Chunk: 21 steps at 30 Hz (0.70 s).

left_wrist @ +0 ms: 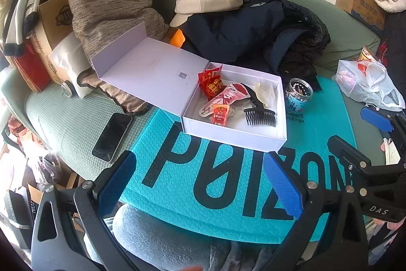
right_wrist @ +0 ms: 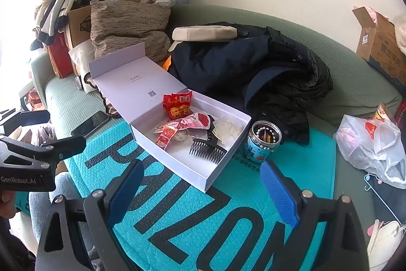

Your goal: Organize objects

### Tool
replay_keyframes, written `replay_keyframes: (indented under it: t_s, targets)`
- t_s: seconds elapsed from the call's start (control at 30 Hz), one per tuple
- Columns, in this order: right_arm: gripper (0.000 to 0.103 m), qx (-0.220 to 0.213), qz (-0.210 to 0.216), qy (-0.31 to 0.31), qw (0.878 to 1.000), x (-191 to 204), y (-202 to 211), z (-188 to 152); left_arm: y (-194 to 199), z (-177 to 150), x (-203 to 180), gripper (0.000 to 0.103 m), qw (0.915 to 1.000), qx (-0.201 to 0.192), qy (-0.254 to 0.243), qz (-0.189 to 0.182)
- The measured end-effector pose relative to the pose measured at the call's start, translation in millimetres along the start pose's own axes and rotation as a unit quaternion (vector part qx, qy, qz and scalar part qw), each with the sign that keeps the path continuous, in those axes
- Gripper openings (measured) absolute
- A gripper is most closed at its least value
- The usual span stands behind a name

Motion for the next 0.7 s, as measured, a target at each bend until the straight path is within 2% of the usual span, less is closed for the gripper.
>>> replay_keyframes:
  t_s: [0.7]
  targets:
    - [0.094, 0.004, 0.000, 0.004, 1.000, -1.3, -3.0, -3.6, 2.8, -2.9, -1.5, 0.100, 1.0000, -0.004, 0.002, 0.000]
Point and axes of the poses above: each gripper's, at about its wrist camera, not at the fingertips, and y roughly against the way its jaws point, x to its left, z to its top, the point moved 3 cm from there along -y, roughly the way its jaws point, and after that the axes turned 13 degrees about -z, right-handed, at the moved point
